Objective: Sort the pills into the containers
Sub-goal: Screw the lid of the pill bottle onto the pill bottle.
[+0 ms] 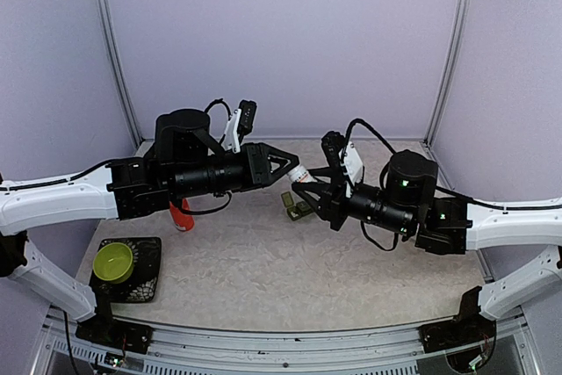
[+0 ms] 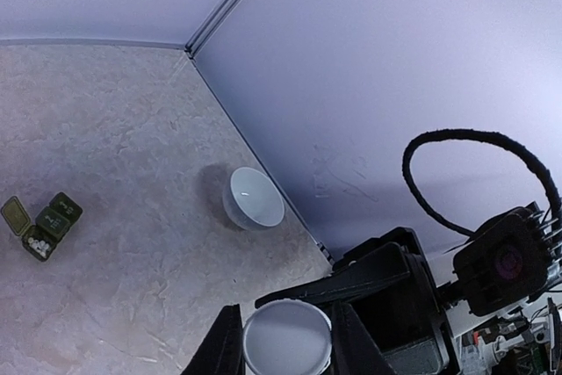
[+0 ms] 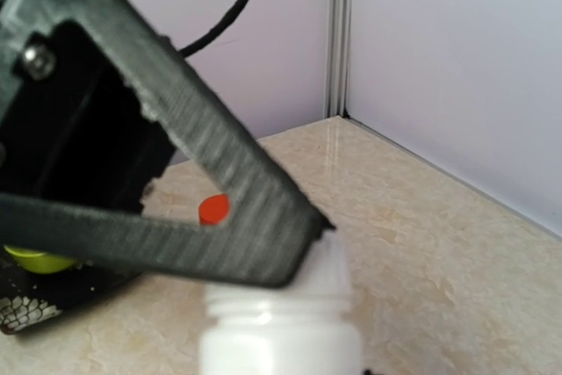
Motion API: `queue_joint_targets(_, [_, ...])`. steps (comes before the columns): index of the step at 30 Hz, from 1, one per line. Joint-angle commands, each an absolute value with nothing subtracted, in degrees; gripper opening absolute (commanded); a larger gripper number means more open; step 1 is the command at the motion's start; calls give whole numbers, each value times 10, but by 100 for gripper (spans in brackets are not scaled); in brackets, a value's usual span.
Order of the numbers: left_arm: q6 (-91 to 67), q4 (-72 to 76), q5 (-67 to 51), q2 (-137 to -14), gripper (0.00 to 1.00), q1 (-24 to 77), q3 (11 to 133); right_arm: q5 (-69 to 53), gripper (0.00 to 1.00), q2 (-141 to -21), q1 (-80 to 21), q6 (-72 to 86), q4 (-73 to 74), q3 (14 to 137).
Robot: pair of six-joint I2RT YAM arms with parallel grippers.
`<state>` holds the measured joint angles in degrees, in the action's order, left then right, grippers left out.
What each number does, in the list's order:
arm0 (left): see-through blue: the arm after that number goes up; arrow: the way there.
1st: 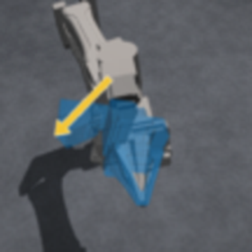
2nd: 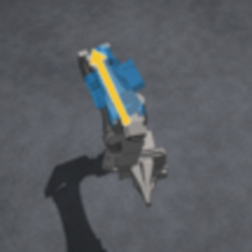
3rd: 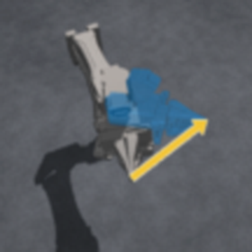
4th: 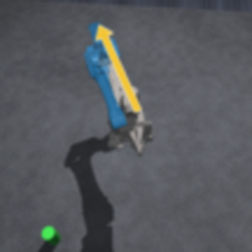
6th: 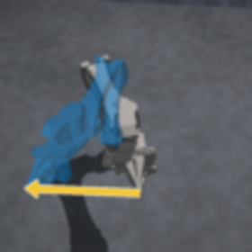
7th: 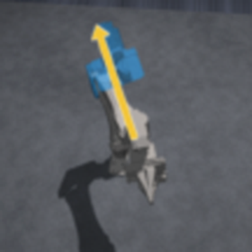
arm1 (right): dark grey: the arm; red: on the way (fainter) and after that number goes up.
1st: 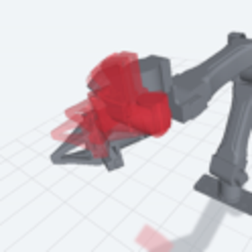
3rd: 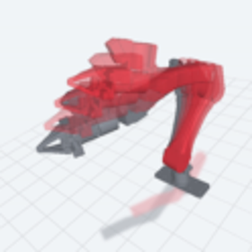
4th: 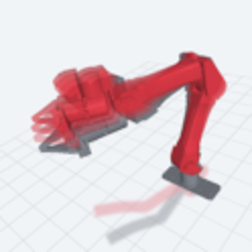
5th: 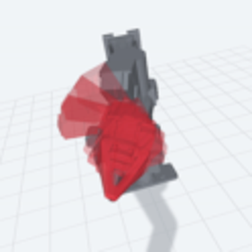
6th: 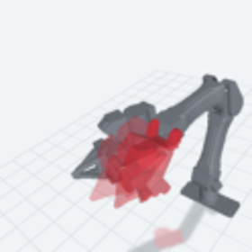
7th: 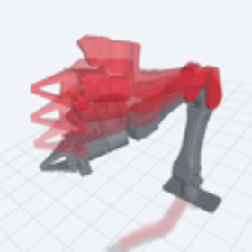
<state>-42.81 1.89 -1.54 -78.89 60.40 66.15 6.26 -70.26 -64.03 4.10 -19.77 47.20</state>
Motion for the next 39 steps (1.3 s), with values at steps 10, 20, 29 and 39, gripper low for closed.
queue_joint_targets(10, [-342, 156, -109, -762, 16, 606, 611, -18, 0, -643, -639, 113, -236, 458])
queue_joint_targets(20, [-280, 197, -186, -746, 15, 634, 610, -176, 0, -596, -573, 255, -317, 408])
queue_joint_targets(29, [-274, 173, -161, -749, 35, 642, 623, -196, 0, -598, -564, 283, -329, 408])
queue_joint_targets(39, [-284, 152, -100, -758, 67, 640, 634, -178, 0, -617, -566, 243, -301, 414])
